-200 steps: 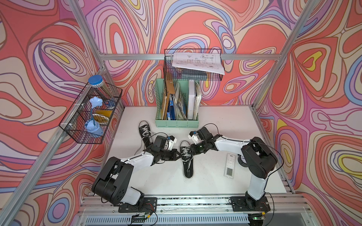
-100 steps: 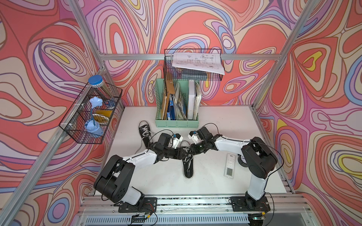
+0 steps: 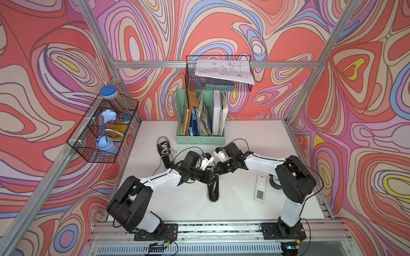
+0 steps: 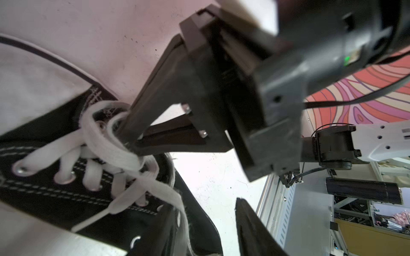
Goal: Tie the shoes
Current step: Cross the shoelace with the shoelace.
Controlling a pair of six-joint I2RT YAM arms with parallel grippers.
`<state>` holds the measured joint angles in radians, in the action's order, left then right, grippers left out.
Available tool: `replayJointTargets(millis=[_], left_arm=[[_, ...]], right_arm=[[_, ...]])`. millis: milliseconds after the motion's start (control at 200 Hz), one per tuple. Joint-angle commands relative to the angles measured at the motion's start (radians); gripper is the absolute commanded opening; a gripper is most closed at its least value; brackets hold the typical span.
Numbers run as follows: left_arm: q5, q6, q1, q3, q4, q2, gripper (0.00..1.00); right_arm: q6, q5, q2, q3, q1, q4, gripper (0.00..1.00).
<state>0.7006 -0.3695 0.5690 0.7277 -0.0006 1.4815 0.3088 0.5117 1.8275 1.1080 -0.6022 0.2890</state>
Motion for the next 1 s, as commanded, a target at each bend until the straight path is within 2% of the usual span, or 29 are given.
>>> replayJointTargets(millis=[0,210,406,601,996], left_arm=[[-0.043,0.038,0.000,0.024,-0.059,-0.029,0.52],[-0.054,0.028,0.000,0.031,-0.063,-0.039,0.56],[-0.021,-0.029,0.000,0.018,-0.002,-0.055,0.56],[-0.059,-0.096,0.000,0.003,0.045,-0.109,0.54],[-0.040,-0.054,0.000,0.015,-0.017,-0.139,0.60]], right_arm=[[0.012,0.041,-0.082,-0.026,0.017,-0.032,0.00],[0.052,0.091,-0.061,-0.043,0.017,-0.087,0.00],[0.135,0.158,-0.062,-0.079,0.016,-0.192,0.00],[0.224,0.179,-0.068,-0.118,0.016,-0.290,0.00],[0.339,0.169,0.007,-0.140,-0.009,-0.420,0.00]])
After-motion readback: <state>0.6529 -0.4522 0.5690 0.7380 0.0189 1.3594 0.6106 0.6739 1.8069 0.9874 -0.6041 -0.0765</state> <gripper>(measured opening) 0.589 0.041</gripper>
